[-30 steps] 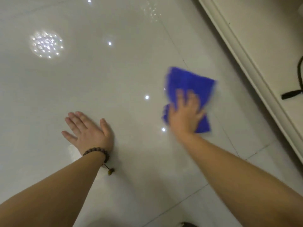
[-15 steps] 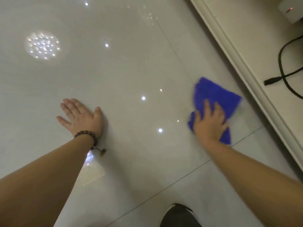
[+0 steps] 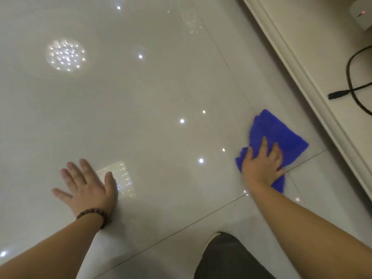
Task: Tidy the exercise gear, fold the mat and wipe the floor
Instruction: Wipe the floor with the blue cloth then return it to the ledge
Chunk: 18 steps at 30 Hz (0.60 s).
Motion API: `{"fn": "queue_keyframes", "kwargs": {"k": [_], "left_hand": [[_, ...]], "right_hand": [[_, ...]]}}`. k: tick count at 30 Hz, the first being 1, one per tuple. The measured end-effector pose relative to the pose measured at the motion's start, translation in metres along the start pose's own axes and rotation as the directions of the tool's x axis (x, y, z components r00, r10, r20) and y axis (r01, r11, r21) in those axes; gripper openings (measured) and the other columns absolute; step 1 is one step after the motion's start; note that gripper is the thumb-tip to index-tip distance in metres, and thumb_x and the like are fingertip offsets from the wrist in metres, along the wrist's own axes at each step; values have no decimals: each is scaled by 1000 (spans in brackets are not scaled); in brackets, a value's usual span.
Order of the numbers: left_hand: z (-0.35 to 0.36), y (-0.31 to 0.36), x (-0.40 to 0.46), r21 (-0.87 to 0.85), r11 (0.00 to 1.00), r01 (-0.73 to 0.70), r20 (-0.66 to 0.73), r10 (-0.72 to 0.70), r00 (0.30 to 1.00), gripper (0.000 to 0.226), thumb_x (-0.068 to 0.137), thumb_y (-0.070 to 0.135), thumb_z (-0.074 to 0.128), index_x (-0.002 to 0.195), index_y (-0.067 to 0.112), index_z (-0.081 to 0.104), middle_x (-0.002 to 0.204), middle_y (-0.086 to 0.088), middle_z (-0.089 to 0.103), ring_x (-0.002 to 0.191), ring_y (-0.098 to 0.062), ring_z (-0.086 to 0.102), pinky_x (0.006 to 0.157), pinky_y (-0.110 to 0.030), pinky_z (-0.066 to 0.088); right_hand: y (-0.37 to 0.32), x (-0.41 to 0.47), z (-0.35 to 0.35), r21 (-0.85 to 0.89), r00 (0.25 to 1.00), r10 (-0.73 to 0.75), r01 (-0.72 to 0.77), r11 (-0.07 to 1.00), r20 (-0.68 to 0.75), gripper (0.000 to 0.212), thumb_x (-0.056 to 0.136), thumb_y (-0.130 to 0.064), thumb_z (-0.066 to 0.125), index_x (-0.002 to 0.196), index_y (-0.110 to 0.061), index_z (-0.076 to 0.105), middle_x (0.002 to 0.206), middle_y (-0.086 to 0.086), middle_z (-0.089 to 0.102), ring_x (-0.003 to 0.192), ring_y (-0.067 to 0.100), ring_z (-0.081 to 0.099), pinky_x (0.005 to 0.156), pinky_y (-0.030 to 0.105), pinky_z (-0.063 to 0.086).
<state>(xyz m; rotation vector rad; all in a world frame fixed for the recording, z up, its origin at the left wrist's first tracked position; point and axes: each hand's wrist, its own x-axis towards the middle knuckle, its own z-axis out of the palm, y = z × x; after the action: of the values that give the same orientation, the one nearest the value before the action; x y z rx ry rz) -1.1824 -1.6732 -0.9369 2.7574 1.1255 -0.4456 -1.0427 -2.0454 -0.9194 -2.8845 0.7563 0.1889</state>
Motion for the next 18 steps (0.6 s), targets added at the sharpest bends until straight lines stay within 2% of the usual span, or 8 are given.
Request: {"fn": "queue_keyframes", "kwargs": {"k": [2, 4, 6, 7, 10, 11, 13, 18], "left_hand": [[0, 1, 1, 4, 1000, -8, 7, 8, 1000, 81, 88, 61, 8, 154, 14, -2, 161, -15, -5, 148, -27, -10, 113, -64, -3], [-1, 0, 1, 5, 1000, -17, 11, 17, 1000, 82, 88, 62, 6, 153, 14, -3, 161, -14, -7, 148, -28, -11, 113, -64, -5], [-2, -3, 1, -12, 1000, -12, 19, 12, 1000, 82, 88, 63, 6, 153, 14, -4, 161, -14, -8, 148, -27, -12, 113, -63, -6], [-3, -3, 1, -20, 1000, -12, 30, 13, 999, 81, 89, 62, 7, 153, 14, -4, 161, -13, -9, 148, -27, -13, 113, -63, -7], [-8, -5, 5, -34, 999, -20, 96, 23, 995, 77, 94, 60, 14, 153, 16, -9, 160, -11, -16, 147, -26, -17, 114, -62, -8], [-12, -6, 6, -44, 999, -17, 129, 22, 991, 77, 95, 59, 17, 153, 17, -11, 160, -10, -18, 146, -26, -19, 114, -62, -8], [-16, -12, 7, -71, 996, -47, 168, 58, 984, 78, 95, 59, 23, 152, 21, -14, 159, -7, -22, 146, -23, -22, 114, -60, -10], [-30, -44, 22, -313, 940, -136, 255, 221, 941, 73, 93, 52, 39, 154, 30, 4, 162, 3, -12, 147, -15, -14, 116, -56, -7]], "right_hand": [[-37, -39, 14, -14, 962, -273, 273, 962, 1, 56, 95, -48, 41, 147, -34, 27, 156, 5, 24, 141, 27, 22, 106, 55, 25], [-54, -72, 24, -57, 723, -687, 691, 721, 75, 56, 91, -51, 41, 144, -37, 33, 153, 1, 31, 139, 24, 29, 104, 52, 31], [-44, -71, 24, -39, 492, -858, 870, 492, 151, 55, 88, -52, 39, 142, -40, 35, 152, -3, 34, 138, 20, 29, 104, 52, 32], [-34, -62, 23, -36, 504, -851, 862, 505, 145, 55, 88, -52, 39, 142, -40, 36, 151, -3, 34, 138, 19, 30, 103, 52, 33], [-3, -40, 13, -27, 875, -483, 484, 874, 38, 56, 91, -55, 35, 144, -36, 34, 152, 2, 32, 138, 24, 29, 102, 54, 31], [1, -39, 11, -27, 934, -354, 355, 934, 44, 56, 94, -55, 34, 146, -34, 31, 154, 4, 29, 139, 26, 26, 104, 55, 30], [-2, -51, 8, -85, 919, -388, 393, 915, 72, 57, 95, -49, 41, 147, -31, 29, 154, 9, 27, 138, 31, 26, 102, 55, 32], [-3, -65, -10, -73, 690, -661, 706, 705, 295, 66, 89, -51, 55, 147, -33, 29, 156, 6, 24, 140, 31, 26, 104, 49, 35]]}}
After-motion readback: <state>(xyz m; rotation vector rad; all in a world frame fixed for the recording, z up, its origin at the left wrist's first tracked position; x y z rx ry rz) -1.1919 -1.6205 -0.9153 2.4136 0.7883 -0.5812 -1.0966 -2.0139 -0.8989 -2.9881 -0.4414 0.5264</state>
